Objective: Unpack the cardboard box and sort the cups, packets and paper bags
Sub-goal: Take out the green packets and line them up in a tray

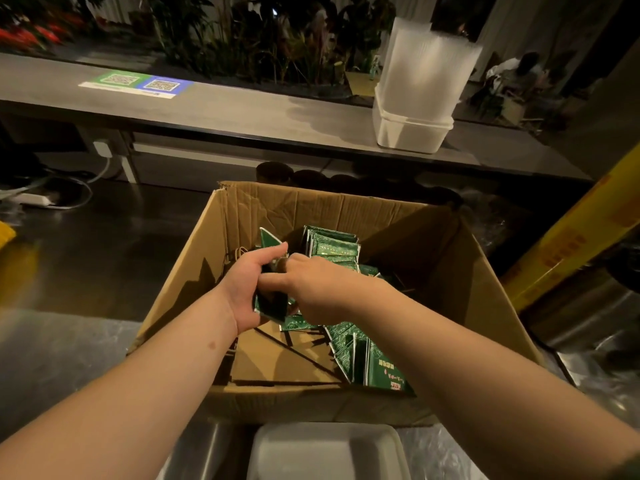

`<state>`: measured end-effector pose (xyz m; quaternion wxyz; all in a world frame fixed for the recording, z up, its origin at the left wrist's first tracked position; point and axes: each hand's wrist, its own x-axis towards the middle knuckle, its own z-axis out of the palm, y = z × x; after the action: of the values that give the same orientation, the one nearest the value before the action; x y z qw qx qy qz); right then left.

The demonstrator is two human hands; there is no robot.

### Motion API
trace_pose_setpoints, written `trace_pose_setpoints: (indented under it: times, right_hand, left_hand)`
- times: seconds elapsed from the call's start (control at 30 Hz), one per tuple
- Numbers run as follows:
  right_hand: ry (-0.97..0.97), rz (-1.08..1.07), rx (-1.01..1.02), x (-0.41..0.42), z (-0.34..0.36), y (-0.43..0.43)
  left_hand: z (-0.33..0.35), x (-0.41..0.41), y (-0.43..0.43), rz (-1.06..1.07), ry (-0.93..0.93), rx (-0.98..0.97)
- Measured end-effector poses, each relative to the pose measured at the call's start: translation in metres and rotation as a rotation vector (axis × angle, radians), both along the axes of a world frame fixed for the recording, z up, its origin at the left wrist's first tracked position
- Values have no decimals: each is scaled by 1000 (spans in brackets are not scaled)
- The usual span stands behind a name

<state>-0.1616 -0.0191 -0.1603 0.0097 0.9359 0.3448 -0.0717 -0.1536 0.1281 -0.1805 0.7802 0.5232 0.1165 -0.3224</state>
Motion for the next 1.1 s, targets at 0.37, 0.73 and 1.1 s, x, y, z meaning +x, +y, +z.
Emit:
trace_pose_setpoints:
  times: [0.37, 0.73, 1.1]
  right_hand:
    - [577, -669, 150, -6, -31, -134]
    - [692, -705, -24, -31, -72, -148]
    - [603, -937, 615, -19, -70, -159]
  left_hand:
    - [-4, 5, 0, 30, 87, -180]
    - [-8, 6, -6, 34, 70, -204]
    - [-12, 8, -5, 35, 49, -145]
